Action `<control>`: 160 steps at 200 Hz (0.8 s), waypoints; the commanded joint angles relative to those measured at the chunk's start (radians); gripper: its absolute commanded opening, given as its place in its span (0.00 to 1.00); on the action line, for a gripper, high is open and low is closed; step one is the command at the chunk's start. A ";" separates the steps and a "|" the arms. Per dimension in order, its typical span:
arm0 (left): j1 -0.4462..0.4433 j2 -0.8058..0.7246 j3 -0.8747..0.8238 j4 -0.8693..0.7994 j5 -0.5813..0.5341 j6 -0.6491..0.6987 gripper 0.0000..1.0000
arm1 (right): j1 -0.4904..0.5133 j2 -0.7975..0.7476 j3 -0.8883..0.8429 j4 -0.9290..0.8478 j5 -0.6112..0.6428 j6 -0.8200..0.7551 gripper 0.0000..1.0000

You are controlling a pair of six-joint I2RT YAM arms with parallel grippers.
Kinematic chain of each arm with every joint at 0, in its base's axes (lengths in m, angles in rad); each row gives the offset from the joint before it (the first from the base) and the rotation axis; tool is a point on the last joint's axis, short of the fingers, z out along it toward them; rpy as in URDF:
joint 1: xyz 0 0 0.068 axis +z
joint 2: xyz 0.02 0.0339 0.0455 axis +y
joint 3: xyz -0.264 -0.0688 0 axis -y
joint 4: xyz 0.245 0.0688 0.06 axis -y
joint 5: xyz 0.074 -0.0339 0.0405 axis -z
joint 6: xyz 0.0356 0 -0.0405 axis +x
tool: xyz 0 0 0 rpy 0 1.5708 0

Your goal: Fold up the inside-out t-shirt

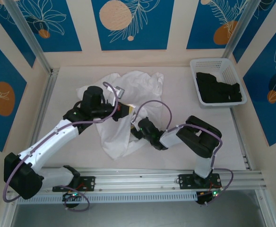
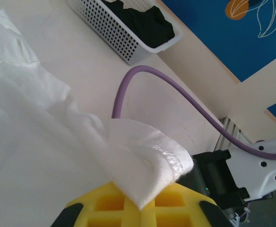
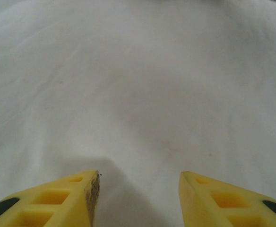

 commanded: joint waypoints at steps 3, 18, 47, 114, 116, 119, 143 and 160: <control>0.006 -0.010 0.032 0.039 0.099 -0.013 0.00 | 0.016 0.032 0.084 -0.044 0.037 -0.001 0.52; -0.007 0.000 0.060 0.069 0.145 -0.034 0.00 | 0.025 0.065 0.135 -0.078 0.080 -0.016 0.56; -0.051 0.004 0.120 0.063 0.175 -0.034 0.00 | 0.002 0.096 0.232 -0.175 0.104 0.016 0.62; -0.104 0.028 0.250 0.052 0.180 -0.056 0.00 | 0.025 0.148 0.366 -0.286 0.176 -0.010 0.68; -0.104 0.031 0.256 0.043 0.172 -0.053 0.00 | 0.029 0.146 0.365 -0.285 0.182 -0.012 0.68; -0.104 0.035 0.262 0.032 0.157 -0.049 0.00 | 0.034 0.142 0.360 -0.282 0.189 -0.014 0.69; -0.104 0.058 0.300 -0.079 -0.006 -0.010 0.00 | 0.066 0.080 0.290 -0.240 0.227 -0.009 0.69; -0.104 0.064 0.309 -0.144 -0.132 0.007 0.00 | 0.086 0.026 0.226 -0.211 0.237 0.005 0.70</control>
